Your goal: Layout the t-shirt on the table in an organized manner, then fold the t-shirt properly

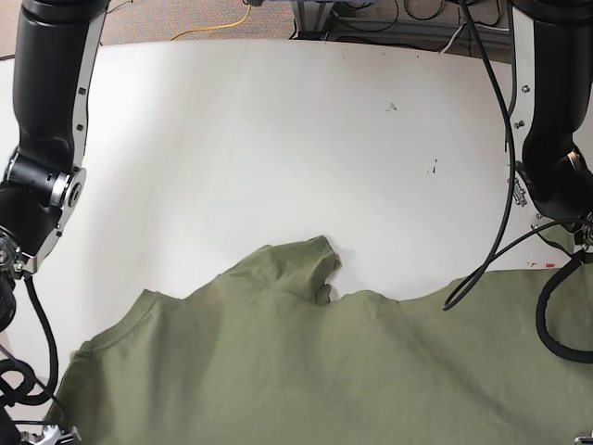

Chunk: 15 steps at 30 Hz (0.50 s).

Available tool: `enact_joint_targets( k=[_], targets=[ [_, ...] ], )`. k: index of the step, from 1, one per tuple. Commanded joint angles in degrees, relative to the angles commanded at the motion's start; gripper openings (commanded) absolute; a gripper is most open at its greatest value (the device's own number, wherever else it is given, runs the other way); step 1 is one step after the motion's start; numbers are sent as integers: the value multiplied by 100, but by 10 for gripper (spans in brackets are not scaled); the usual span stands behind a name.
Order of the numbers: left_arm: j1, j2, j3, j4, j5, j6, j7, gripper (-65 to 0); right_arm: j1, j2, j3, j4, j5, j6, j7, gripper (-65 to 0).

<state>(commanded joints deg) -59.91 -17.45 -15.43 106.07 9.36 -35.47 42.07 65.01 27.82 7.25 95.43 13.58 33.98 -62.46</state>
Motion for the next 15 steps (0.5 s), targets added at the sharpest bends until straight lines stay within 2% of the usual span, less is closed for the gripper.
enact_joint_targets(
  k=[7, 11, 15],
  targets=[
    [-255, 9, 35, -264, 0, 0, 0, -646, 325, 9, -211, -316, -18, 0, 9, -637],
    [-352, 18, 62, -273, 0, 0, 9, -646, 475, 185, -448, -369, 26, 0, 9, -637],
    [-457, 18, 281, -264, 9, 0, 9, -646, 615, 220, -492, -369, 26, 0, 0, -637]
  ],
)
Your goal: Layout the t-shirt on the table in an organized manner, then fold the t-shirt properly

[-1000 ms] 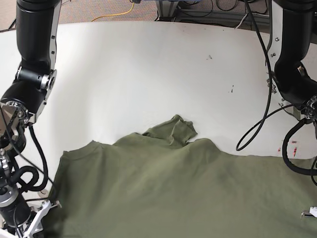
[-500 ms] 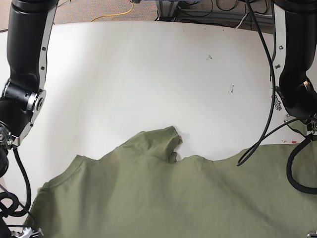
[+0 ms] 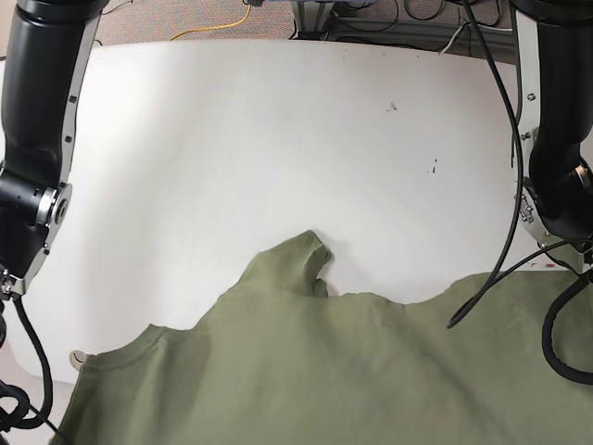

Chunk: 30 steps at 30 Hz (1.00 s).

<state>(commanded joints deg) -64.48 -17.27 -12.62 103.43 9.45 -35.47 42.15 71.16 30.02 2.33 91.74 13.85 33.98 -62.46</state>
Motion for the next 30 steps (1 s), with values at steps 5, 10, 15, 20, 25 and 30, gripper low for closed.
enact_joint_targets(
  k=[5, 10, 15, 20, 25, 30],
  targets=[
    [-53, 0, 35, 18, -18, 0, 229, -646, 18, 0, 0, 26, -18, -9, -9, -637],
    [-123, 9, 35, 123, -26, -26, 536, -646, -18, 9, 26, 202, 0, -9, -290, -637],
    [-53, 9, 26, 334, -26, -26, 580, -646, -229, 9, 26, 677, 9, -9, -589, -637],
    [88, -26, 35, 545, -26, -26, 782, -646, -501, 9, 26, 1196, -35, -9, -668, -637],
    [114, -26, 9, 774, -26, -35, 993, -646, -624, 9, 53, 1574, -9, 0, -985, -637],
    [334, -105, 9, 993, -26, -35, 1213, -646, -1020, 9, 396, 1960, 9, 0, -1037, -637]
  ],
)
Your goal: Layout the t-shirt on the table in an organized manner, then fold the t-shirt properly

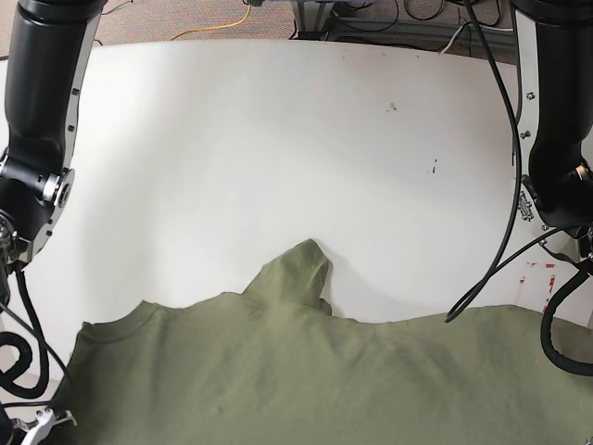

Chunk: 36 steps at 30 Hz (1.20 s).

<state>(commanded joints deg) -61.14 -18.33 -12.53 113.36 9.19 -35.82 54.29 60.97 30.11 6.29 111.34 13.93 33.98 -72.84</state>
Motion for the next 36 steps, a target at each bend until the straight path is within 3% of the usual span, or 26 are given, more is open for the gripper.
enact_joint_targets(
  k=[5, 11, 18, 29, 36],
  targets=[
    [202, 18, 18, 123, -9, -44, 211, -647, -308, 88, 158, 343, 0, 0, -9, -637],
    [431, 9, -9, 193, -9, -418, 396, -650, -695, 264, 273, 492, 18, 0, -9, -640],
    [519, 0, -413, 202, 9, -418, 624, -650, -1169, 325, 1116, 501, 923, -9, -273, -639],
    [484, -246, -440, 220, 0, -418, 1046, -650, -1495, 668, 1407, 492, 1029, -9, -352, -639],
    [624, -202, -440, 141, 0, -418, 1037, -649, -1503, 536, 1336, 369, 1275, -26, -352, -639]
  ],
)
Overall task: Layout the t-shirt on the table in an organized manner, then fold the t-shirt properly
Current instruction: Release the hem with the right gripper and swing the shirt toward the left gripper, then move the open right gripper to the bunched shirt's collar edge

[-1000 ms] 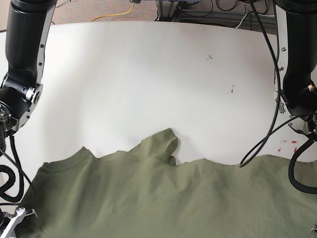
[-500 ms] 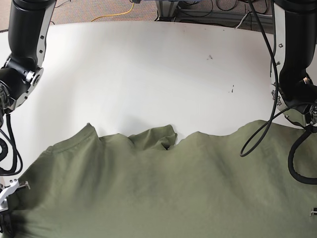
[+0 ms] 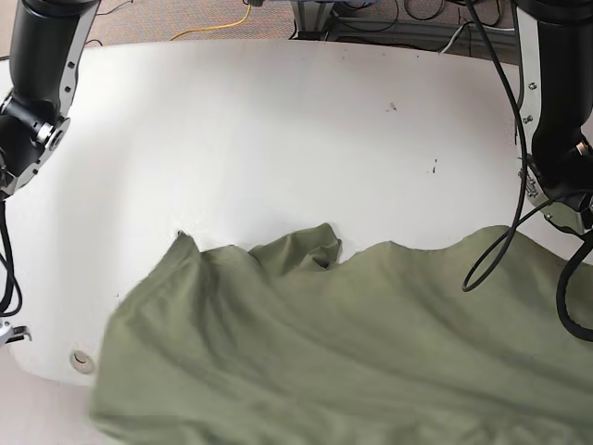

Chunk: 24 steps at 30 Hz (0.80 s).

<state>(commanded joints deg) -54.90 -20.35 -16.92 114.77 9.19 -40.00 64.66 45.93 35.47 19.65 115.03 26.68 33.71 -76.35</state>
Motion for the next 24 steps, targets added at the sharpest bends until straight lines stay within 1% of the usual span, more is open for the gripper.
enact_joint_targets(
  k=[2, 4, 7, 10, 11, 16, 19, 24],
  targets=[
    [149, 158, 0, -79, 0, 0, -70, -649, 0, -167, -158, -97, 0, 0, 18, -639],
    [316, 325, 0, -97, 9, 0, -273, -649, -18, -316, -237, -123, -9, 0, 18, -639],
    [712, 396, 0, -211, 18, 0, -571, -647, -246, -615, -246, -149, -141, 9, 53, -639],
    [1099, 484, 0, -527, 26, 0, -932, -647, -484, -923, -290, -273, -413, 18, 273, -637],
    [1292, 527, -9, -695, 35, 0, -1125, -647, -615, -1037, -413, -369, -536, 18, 387, -637],
    [1908, 545, -53, -985, 35, 0, -1503, -650, -1134, -1178, -712, -615, -721, 18, 774, -639],
    [2338, 536, -308, -958, 35, 0, -1688, -650, -1363, -1415, -721, -738, -730, 18, 835, -637],
    [2646, 519, -818, -897, 44, 0, -1741, -649, -1644, -1749, -730, -844, -774, 18, 870, -637]
  ],
)
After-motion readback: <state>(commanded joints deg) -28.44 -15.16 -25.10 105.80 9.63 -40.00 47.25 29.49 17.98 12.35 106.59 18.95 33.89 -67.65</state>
